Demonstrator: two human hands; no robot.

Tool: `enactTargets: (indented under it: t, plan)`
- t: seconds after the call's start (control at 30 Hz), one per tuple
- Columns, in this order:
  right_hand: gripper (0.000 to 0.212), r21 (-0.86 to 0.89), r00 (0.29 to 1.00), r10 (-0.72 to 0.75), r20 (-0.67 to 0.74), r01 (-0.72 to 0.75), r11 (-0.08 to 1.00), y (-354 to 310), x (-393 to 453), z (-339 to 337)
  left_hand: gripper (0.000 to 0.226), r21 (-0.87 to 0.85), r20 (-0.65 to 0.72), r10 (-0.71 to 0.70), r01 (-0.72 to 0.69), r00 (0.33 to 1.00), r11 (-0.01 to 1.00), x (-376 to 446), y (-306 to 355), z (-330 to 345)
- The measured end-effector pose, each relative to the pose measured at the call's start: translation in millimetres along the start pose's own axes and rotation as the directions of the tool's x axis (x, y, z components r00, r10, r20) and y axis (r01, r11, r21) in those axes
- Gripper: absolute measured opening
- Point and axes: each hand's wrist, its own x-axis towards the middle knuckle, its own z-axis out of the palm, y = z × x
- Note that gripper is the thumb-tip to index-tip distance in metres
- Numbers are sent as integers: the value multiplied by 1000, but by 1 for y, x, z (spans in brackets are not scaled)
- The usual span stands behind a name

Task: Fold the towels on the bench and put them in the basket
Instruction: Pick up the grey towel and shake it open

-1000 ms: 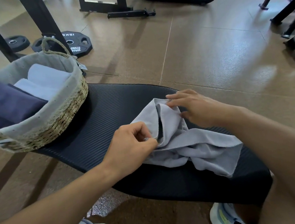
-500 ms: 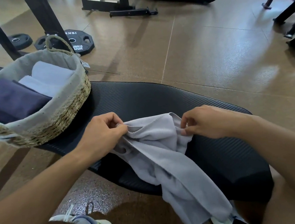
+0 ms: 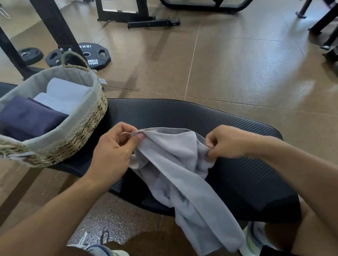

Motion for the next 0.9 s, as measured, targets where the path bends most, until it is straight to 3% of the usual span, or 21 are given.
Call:
enactTargets:
  t: [0.07,0.13,0.2,0.33,0.47,0.57,0.73,0.9]
  plan:
    - [34,152,986,-112,-123,130,980,-1,-13,-11,20,-69,-49,20,-23,999,997,-3,4,-7]
    - [20,216,966,-204,-157,235,948,3,-30,-25,17,-163,-107,23,-40,994,986,-4,8,-14]
    - [43,139,965,-233,-121,249,959,11,-41,-30,6,-239,-166,8,-49,986,970,-2,11,-20]
    - [35,-66,969,-188,-159,180,981,20,-42,-13,14,-269,-184,-60,8,981,963,3,4,-32]
    - [37,-78,956,-173,-236,158,984,11,-24,10,12,-236,-117,-79,50,990,971,2,-4,-29]
    - [27,-145,940,-168,-296,130,981,9,-9,20,15,-239,-144,-81,45,986,970,2,-5,-24]
    - [34,-105,924,-131,-360,100,989,13,-1,22,13,-239,-175,-106,62,979,969,5,-10,-25]
    - [20,-129,937,-88,-339,46,991,16,10,19,14,-247,-183,-119,72,976,966,10,-15,-27]
